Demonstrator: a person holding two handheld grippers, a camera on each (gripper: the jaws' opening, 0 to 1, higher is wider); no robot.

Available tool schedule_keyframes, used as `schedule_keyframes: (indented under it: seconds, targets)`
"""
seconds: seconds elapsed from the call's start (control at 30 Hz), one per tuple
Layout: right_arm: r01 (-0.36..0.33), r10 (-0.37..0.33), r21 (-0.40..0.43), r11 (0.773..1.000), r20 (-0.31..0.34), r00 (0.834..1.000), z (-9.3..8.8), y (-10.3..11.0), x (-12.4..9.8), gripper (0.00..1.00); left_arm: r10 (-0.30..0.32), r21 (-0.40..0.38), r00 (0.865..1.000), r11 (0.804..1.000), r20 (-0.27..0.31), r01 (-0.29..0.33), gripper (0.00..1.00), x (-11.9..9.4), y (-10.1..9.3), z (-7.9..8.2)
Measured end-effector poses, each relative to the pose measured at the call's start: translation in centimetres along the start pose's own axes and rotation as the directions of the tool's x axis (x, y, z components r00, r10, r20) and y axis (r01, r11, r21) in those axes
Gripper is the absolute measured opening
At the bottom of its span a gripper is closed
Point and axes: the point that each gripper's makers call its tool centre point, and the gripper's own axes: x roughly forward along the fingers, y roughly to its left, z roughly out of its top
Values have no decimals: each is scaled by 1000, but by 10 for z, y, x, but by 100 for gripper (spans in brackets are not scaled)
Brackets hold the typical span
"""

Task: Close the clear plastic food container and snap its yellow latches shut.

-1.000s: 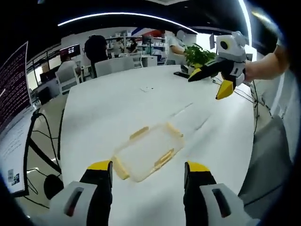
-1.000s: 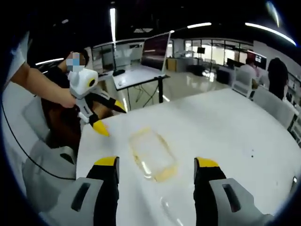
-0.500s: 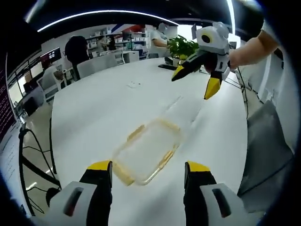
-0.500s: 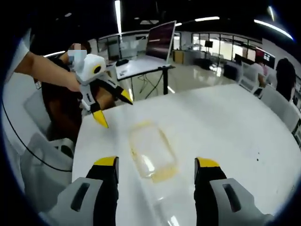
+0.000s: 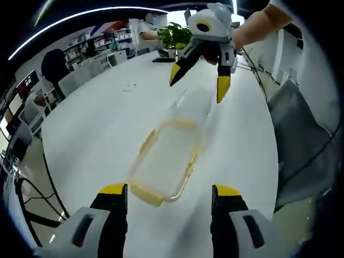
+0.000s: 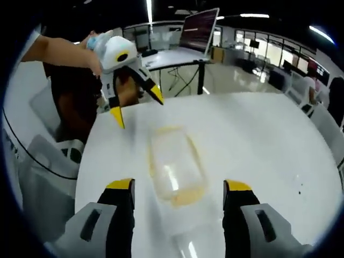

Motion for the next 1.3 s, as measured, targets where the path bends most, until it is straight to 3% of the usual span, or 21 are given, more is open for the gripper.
schedule_keyframes:
  seconds: [0.13, 0.23, 0.53, 0.97, 1.3]
  targets:
    - [-30, 28, -37, 999, -49, 998, -7, -1, 7, 65, -65, 70, 997, 995, -32, 67, 58, 8, 2, -5]
    - [-41, 37, -57, 998, -71, 997, -11, -4, 11, 65, -83, 66, 996, 994, -43, 85, 58, 12, 4, -5]
    - [-78, 64, -101, 992, -134, 989, -16, -5, 27, 65, -138, 183, 986, 971, -97, 154, 58, 20, 11, -13]
    - [-149, 98, -169, 974, -277, 956, -41, 1, 43, 68, -153, 261, 964, 942, -219, 209, 58, 34, 20, -41]
    - [-172, 97, -208, 963, -327, 940, -48, 1, 48, 67, -156, 273, 950, 934, -271, 231, 61, 38, 25, -50]
